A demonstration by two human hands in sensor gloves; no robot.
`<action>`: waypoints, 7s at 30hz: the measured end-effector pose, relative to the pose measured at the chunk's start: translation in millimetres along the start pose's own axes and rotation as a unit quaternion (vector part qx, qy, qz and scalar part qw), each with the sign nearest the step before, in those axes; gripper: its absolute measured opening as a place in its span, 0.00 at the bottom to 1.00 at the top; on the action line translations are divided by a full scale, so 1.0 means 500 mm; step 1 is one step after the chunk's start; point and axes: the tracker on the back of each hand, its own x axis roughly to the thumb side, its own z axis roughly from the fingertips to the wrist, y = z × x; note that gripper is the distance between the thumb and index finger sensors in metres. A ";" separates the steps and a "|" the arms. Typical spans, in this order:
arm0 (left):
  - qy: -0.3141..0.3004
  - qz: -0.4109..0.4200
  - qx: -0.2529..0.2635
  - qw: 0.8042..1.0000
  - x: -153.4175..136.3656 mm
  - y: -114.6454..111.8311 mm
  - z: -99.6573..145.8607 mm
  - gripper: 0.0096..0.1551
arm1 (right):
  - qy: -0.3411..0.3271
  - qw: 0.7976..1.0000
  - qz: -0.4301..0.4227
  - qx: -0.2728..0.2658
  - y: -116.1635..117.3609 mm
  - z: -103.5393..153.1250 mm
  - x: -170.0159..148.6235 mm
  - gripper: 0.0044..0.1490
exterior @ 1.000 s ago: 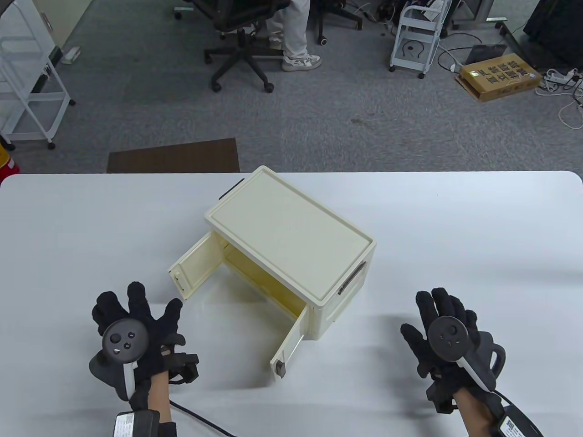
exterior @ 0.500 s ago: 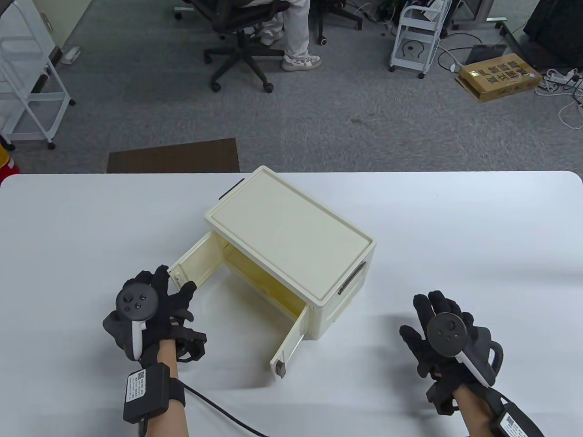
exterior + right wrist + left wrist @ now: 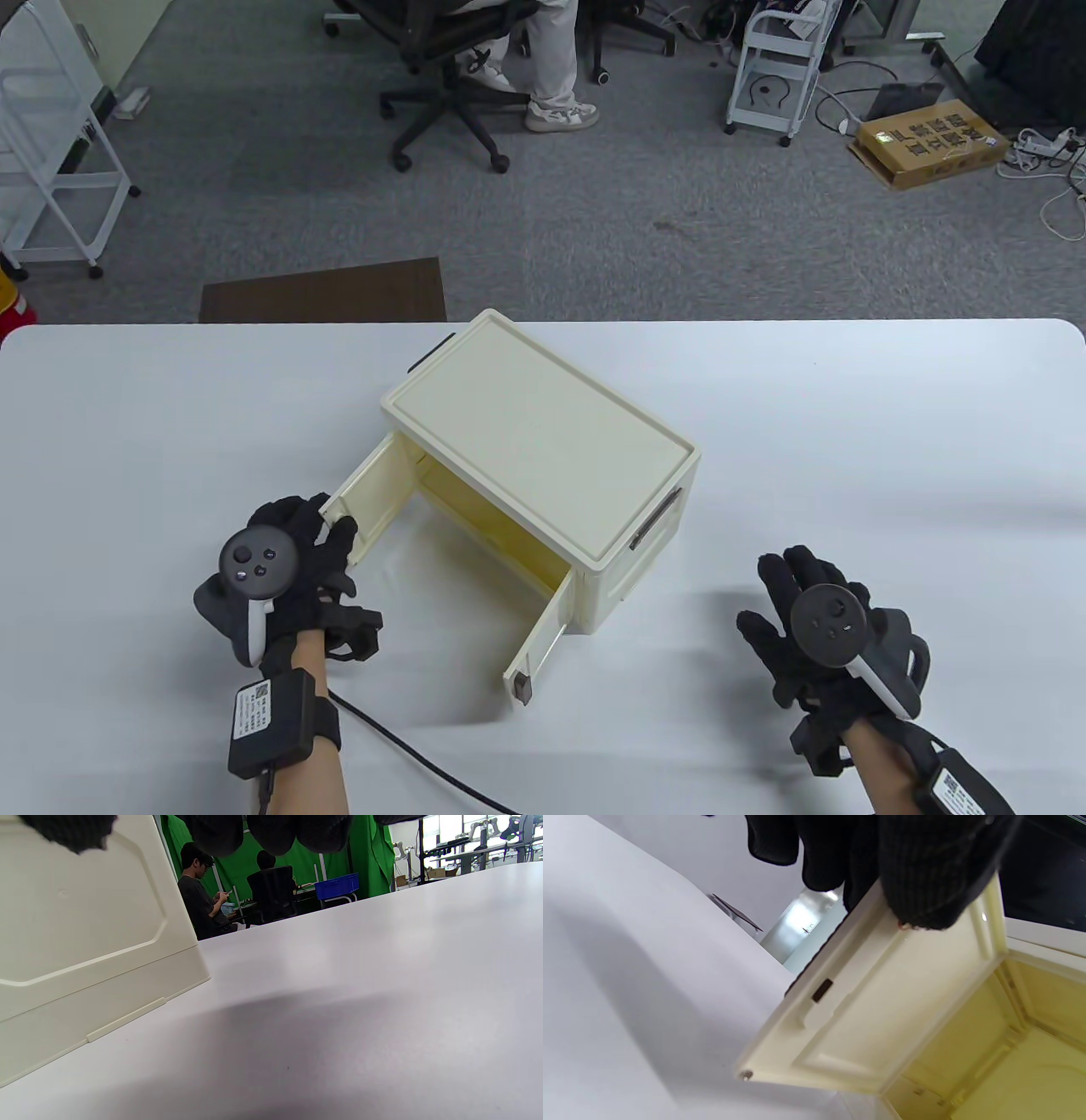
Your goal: Close cabinet door
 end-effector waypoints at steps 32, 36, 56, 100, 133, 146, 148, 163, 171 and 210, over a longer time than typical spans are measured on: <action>-0.095 -0.077 -0.078 0.989 0.060 -0.035 0.019 0.34 | 0.003 0.999 -0.018 0.027 0.003 -0.001 -0.001 0.54; -0.108 -0.079 -0.092 0.987 0.070 -0.045 0.019 0.34 | 0.005 0.999 -0.018 0.028 0.003 -0.002 -0.002 0.54; -0.176 -0.112 -0.088 0.974 0.140 -0.081 0.027 0.34 | 0.004 0.999 -0.017 0.047 0.006 -0.004 -0.002 0.54; -0.215 -0.178 -0.074 0.957 0.248 -0.143 0.028 0.32 | -0.005 0.997 -0.024 0.076 0.009 -0.007 -0.001 0.54; -0.276 -0.111 -0.097 0.950 0.229 -0.018 0.327 0.57 | -0.012 0.995 -0.008 0.099 0.033 -0.011 0.007 0.53; -0.252 -0.175 -0.069 0.949 0.230 -0.063 0.351 0.44 | -0.017 0.991 -0.023 0.127 0.040 -0.011 0.006 0.53; -0.236 -0.174 -0.063 0.954 0.225 -0.060 0.346 0.42 | -0.018 0.991 -0.021 0.129 0.041 -0.011 0.007 0.53; -0.145 -0.259 -0.012 0.955 0.233 -0.071 0.330 0.47 | -0.029 0.991 -0.007 0.131 0.041 -0.009 0.016 0.53; -0.118 -0.293 -0.020 0.949 0.245 -0.077 0.329 0.49 | -0.036 0.991 0.011 0.128 0.040 -0.006 0.021 0.53; -0.073 -0.263 -0.045 0.961 0.242 -0.087 0.276 0.42 | -0.040 0.984 0.010 0.176 0.053 -0.002 0.030 0.52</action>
